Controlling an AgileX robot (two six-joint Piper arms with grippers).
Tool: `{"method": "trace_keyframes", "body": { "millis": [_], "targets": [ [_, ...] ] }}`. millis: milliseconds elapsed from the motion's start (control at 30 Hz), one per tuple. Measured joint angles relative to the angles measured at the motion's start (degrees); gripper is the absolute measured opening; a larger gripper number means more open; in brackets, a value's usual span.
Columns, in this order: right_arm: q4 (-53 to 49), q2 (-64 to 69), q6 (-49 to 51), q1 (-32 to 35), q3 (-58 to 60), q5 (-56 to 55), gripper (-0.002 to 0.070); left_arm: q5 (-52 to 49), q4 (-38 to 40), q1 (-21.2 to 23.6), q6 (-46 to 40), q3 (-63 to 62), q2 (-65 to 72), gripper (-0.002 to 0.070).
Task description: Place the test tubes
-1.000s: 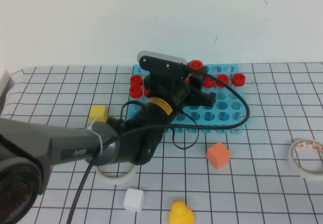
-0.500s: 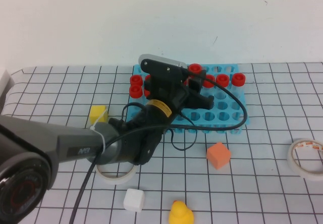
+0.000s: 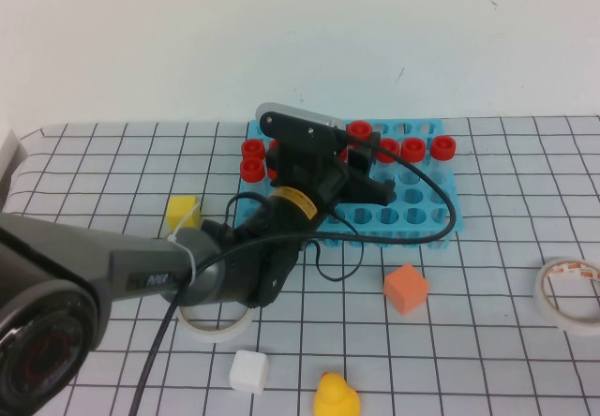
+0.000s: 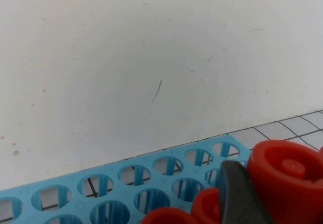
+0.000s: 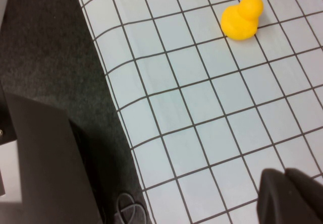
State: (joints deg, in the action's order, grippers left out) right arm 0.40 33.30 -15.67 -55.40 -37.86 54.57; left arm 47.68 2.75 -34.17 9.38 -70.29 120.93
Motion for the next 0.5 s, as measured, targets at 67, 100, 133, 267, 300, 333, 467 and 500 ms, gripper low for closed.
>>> {"method": "trace_keyframes", "body": {
  "millis": [67, 100, 133, 267, 300, 333, 467, 500],
  "targets": [
    [0.0, 0.0, 0.0, 0.0, 0.0, 0.0, -0.0001, 0.0, 0.0, 0.0, 0.0, 0.0, 0.1, 0.0267],
    [0.0, 0.0, 0.0, 0.0, 0.0, 0.0, -0.0001, 0.1, 0.0, 0.0, 0.0, 0.0, 0.2, 0.0267],
    [0.0, 0.0, 0.0, 0.0, 0.0, 0.0, -0.0001, 0.2, 0.0, 0.0, 0.0, -0.1, 0.3, 0.0267],
    [0.0, 0.0, 0.0, 0.0, 0.0, 0.0, -0.0001, 0.2, 0.0, -0.1, 0.0, -1.1, 0.9, 0.0267],
    [0.0, 0.0, 0.0, 0.0, 0.0, 0.0, -0.0001, 0.2, 0.0, -0.1, 0.0, -1.4, 1.2, 0.0267],
    [0.0, 0.0, 0.0, 0.0, 0.0, 0.0, -0.0001, 0.2, 0.0, -0.1, 0.0, -1.8, 1.4, 0.0267],
    [0.0, 0.0, 0.0, 0.0, 0.0, 0.0, -0.0001, 0.6, 0.0, -0.4, 0.2, -2.4, 2.2, 0.0267],
    [0.0, 0.0, 0.0, 0.0, 0.0, 0.0, -0.0001, 0.5, 0.0, -0.5, 0.2, -2.4, 2.2, 0.0267]
  ]
}}
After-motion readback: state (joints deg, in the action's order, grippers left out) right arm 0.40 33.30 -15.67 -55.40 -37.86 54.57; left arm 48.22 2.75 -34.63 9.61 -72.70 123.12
